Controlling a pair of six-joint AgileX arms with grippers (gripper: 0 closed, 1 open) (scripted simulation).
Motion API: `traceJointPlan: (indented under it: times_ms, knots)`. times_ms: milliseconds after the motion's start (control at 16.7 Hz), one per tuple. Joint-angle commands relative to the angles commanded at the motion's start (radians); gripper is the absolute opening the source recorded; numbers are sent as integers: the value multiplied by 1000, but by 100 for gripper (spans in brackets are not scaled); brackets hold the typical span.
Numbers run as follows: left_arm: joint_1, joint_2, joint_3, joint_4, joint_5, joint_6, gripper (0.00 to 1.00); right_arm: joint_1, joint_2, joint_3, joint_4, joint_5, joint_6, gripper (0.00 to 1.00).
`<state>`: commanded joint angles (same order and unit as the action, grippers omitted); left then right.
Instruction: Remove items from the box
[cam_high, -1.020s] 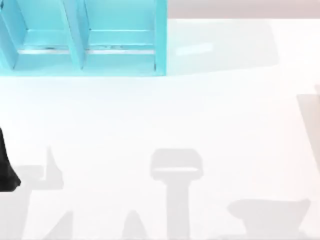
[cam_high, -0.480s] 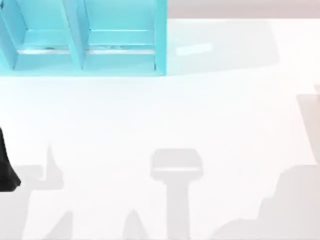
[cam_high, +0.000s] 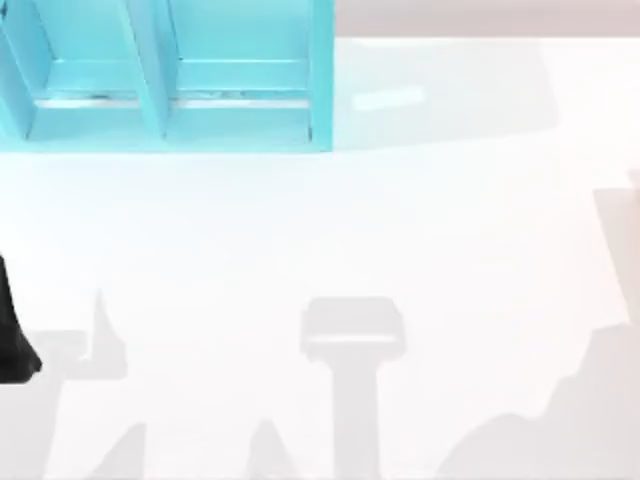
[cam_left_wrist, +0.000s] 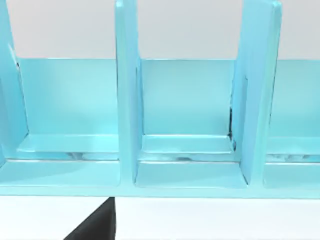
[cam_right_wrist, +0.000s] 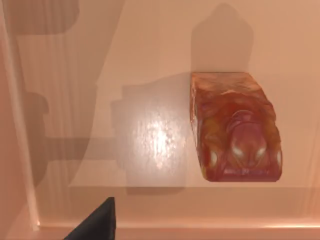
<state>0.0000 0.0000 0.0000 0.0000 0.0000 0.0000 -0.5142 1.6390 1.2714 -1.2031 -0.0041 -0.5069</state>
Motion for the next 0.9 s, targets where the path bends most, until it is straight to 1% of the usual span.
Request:
traceJointPlan:
  times_ms: [420, 540, 780, 900]
  knots:
    - [0, 0, 0, 0, 0, 0, 100, -17, 30, -18, 61, 1, -12, 100]
    - [0, 0, 0, 0, 0, 0, 100, -18, 53, -56, 123, 1, -12, 100]
    - [0, 0, 0, 0, 0, 0, 100, -3, 88, -205, 314, 1, 2, 100]
    - [0, 0, 0, 0, 0, 0, 100, 4, 112, -257, 377, 1, 9, 100]
